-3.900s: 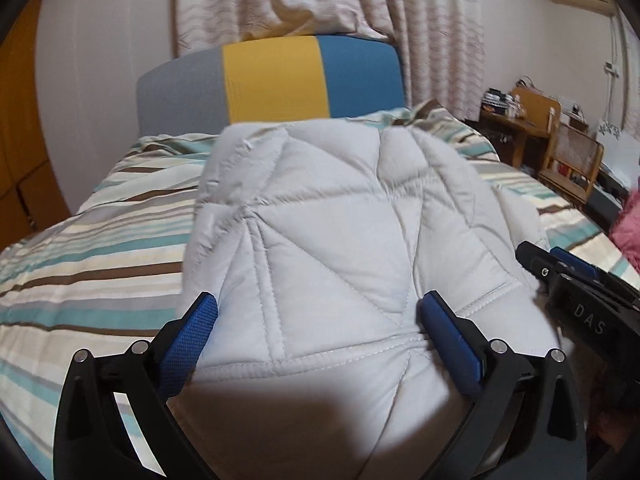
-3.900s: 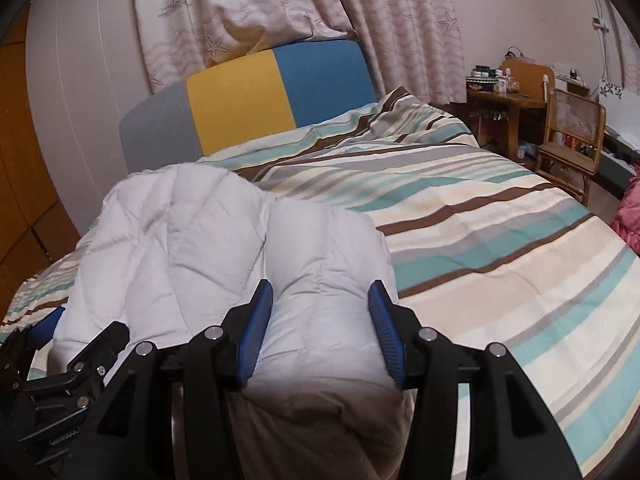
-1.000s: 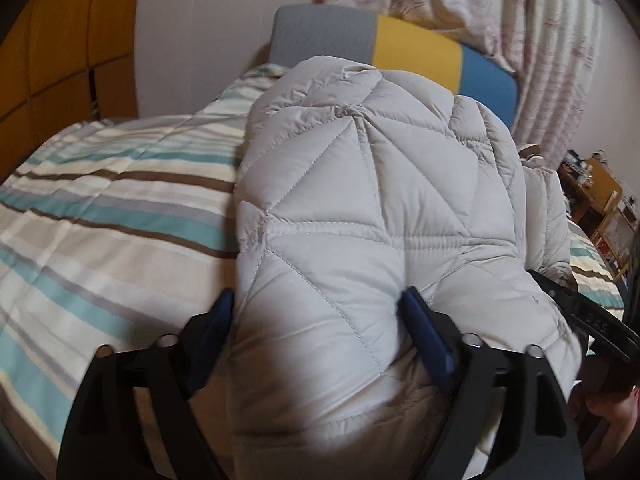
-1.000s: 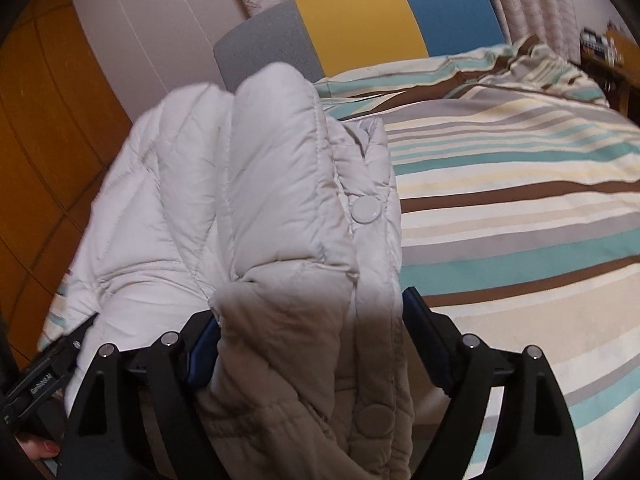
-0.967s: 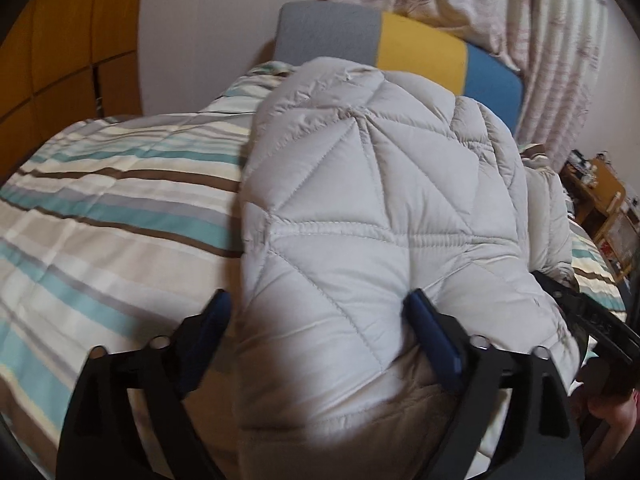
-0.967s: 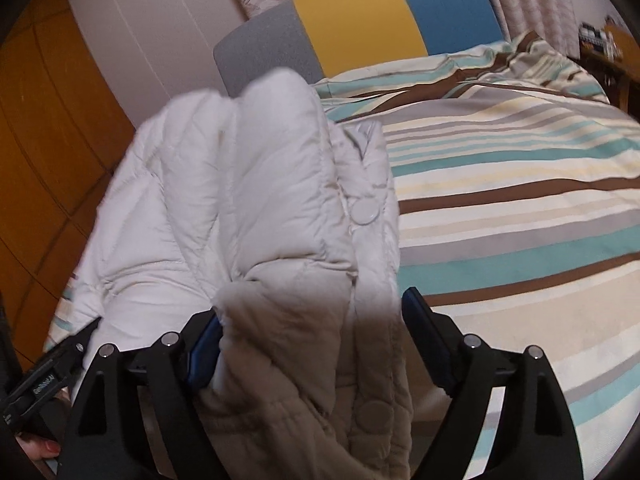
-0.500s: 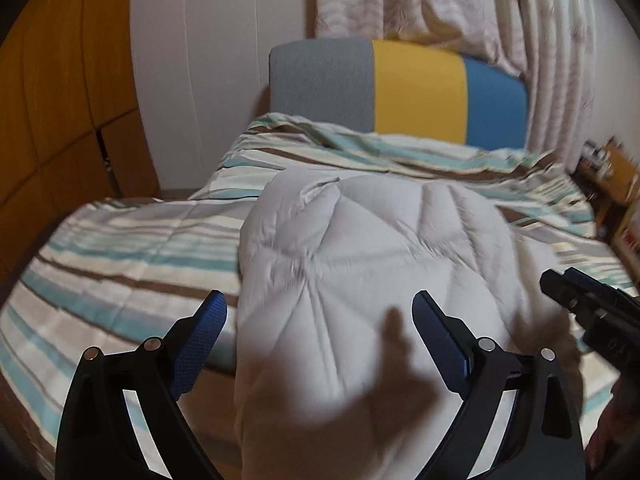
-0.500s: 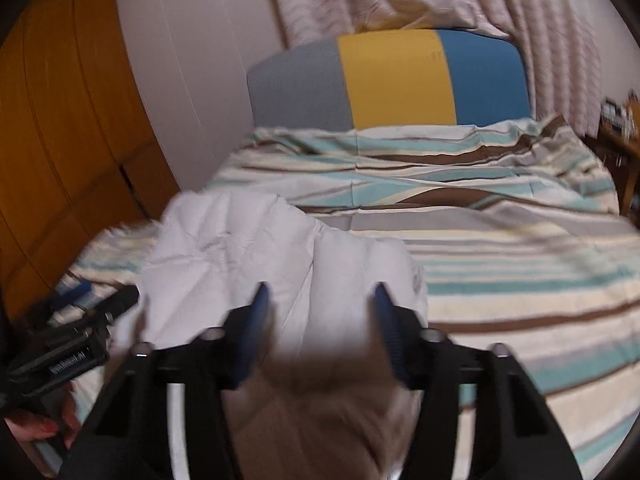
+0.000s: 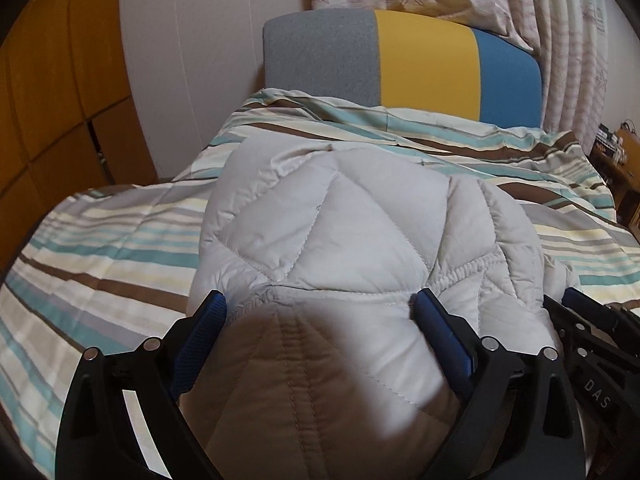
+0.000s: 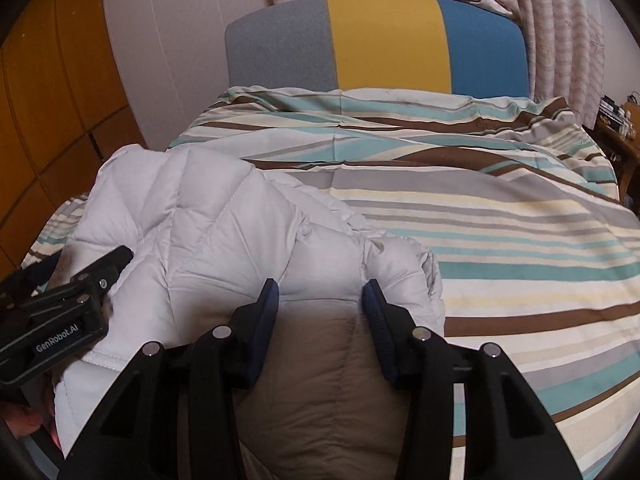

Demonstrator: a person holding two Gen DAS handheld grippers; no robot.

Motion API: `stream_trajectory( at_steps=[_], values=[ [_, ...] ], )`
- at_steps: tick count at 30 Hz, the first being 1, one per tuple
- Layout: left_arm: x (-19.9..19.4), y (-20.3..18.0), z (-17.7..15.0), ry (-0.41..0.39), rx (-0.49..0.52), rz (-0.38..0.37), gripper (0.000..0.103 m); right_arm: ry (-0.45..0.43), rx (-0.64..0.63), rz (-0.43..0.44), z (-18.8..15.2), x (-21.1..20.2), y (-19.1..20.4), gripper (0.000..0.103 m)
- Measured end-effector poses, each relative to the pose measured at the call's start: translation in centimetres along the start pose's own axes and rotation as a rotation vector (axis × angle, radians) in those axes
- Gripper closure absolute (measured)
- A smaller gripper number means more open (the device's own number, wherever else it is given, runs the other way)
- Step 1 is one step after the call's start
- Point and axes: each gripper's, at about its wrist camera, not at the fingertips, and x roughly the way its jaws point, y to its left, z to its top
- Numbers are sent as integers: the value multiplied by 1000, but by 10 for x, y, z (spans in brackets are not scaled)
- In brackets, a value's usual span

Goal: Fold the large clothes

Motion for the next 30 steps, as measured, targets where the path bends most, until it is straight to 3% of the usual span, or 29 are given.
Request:
stream_trajectory(
  at_steps=[12,16,21,26,30],
  values=[
    [9,-5,-7,-20,4,26,7,-57,-4,-44,-8,6,2,59],
    [-13,-2,-8,-25,-20,-19,6,-52,-16,-20,-9,-1,2,58],
    [-52,-7,-32,-48,-6,-73,3,-61,-15,-11,-18,-29,1,51],
    [-82,-19,-68,-99,94,-28,3,-95,4,-1,-41,-70,3,44],
    [-103,-9,-85,-77,44,-54,3,-90,64,20,-59,-102,0,36]
  ],
)
